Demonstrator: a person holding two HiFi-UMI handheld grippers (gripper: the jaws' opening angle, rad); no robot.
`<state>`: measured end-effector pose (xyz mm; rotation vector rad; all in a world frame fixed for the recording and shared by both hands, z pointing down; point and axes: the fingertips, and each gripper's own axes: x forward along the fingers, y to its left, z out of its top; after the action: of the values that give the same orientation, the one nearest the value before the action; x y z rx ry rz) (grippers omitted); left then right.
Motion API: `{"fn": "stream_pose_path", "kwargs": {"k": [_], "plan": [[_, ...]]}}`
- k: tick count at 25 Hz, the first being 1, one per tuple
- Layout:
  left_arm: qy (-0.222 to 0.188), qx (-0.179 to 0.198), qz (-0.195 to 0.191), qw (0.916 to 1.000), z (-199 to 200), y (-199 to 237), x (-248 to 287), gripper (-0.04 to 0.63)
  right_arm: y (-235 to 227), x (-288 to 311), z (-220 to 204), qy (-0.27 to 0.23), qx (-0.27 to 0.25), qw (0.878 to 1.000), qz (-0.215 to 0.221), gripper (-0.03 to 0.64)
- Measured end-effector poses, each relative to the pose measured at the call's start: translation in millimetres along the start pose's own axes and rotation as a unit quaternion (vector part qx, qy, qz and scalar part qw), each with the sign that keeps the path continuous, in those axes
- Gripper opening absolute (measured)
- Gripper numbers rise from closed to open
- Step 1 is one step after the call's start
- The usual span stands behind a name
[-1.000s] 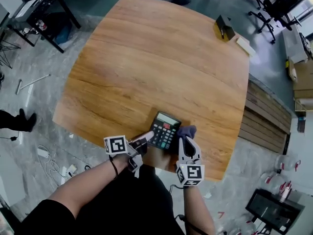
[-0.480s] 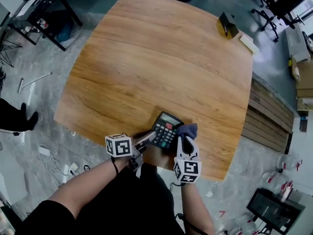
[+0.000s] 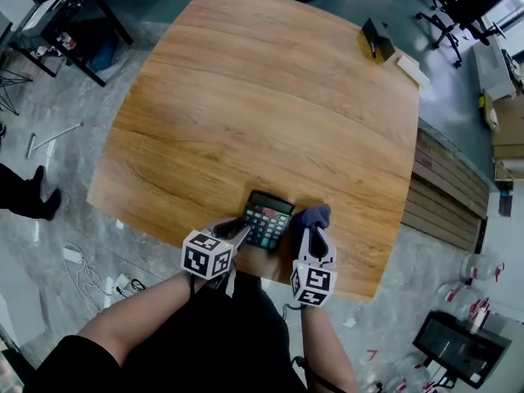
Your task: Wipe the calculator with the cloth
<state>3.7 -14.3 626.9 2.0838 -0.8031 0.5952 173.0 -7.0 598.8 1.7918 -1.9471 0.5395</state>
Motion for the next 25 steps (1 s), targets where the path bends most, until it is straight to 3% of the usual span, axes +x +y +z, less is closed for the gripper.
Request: {"fn": "stream_pose_path", "kwargs": {"k": [3, 7, 10, 15, 19, 23, 25], "plan": [[0.01, 0.079, 0.043, 0.9959, 0.1, 3.2, 1.4, 0.113, -1.7, -0.7, -4.3, 0.008, 0.017, 1.0, 0.014, 0.04], [0.013, 0.183, 0.072, 0.9804, 2.1, -2.2, 1.6, 0.12, 0.8, -6.5, -0.7, 0.011, 0.026, 0.999, 0.034, 0.041], [-0.015, 0.214, 0.072, 0.9741, 9.9, -5.2, -7.1, 0.12, -1.9, -18.9, 12.1, 0.0, 0.024, 0.999, 0.03, 0.064], [-0.112, 0.237, 0.053, 0.9636, 53.7, -21.3, -42.4, 0.105, -12.0, -54.8, 47.5, -0.038, 0.007, 0.999, 0.005, 0.074], [-0.212, 0.274, 0.04, 0.9373, 103.6, -51.1, -87.6, 0.02, -6.1, -91.8, 94.8, -0.098, 0.005, 0.995, -0.003, 0.074], [-0.291, 0.306, 0.016, 0.9065, 142.4, -90.4, -128.6, 0.008, 21.4, -123.0, 147.7, -0.173, -0.003, 0.985, 0.007, 0.035], [-0.323, 0.302, 0.0, 0.8969, 156.2, -108.7, -144.0, 0.008, 38.6, -132.2, 169.6, -0.205, -0.011, 0.978, 0.023, 0.02]]}}
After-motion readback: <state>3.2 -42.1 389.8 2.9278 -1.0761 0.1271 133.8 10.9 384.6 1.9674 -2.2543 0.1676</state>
